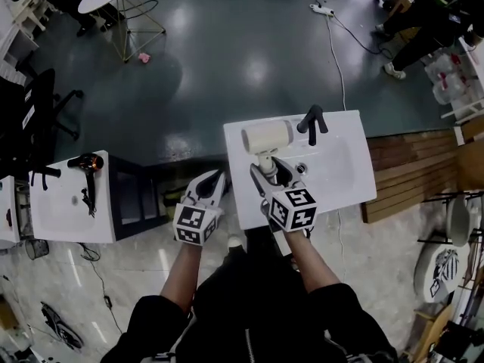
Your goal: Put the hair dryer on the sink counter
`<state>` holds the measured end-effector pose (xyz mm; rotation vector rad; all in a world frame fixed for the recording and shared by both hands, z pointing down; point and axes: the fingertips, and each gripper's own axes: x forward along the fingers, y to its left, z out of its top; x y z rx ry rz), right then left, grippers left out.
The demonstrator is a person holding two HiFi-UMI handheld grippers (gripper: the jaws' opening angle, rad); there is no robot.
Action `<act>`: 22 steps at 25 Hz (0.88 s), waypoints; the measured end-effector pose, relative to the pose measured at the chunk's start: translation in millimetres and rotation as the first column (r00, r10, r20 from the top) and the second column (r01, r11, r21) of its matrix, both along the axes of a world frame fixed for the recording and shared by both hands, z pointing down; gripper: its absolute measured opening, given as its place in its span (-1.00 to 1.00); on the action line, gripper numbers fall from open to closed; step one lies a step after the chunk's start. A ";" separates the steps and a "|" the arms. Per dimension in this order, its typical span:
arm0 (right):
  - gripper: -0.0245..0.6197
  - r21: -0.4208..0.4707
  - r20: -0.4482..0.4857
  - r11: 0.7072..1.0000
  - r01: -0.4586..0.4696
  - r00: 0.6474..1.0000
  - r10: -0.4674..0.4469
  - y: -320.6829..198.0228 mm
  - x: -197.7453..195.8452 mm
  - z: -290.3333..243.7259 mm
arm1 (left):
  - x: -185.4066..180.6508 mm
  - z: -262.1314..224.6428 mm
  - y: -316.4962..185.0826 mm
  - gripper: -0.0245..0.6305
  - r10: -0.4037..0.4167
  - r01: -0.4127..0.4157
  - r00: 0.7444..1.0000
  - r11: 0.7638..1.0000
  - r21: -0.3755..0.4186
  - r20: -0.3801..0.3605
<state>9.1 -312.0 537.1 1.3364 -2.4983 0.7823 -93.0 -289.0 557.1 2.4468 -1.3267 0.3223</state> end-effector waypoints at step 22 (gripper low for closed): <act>-0.22 -0.084 -0.033 0.996 0.001 0.999 -0.004 -26.5 -4.6 45.4 | -16.1 32.8 5.7 -0.89 -0.085 0.086 0.996 0.992 -0.088 0.015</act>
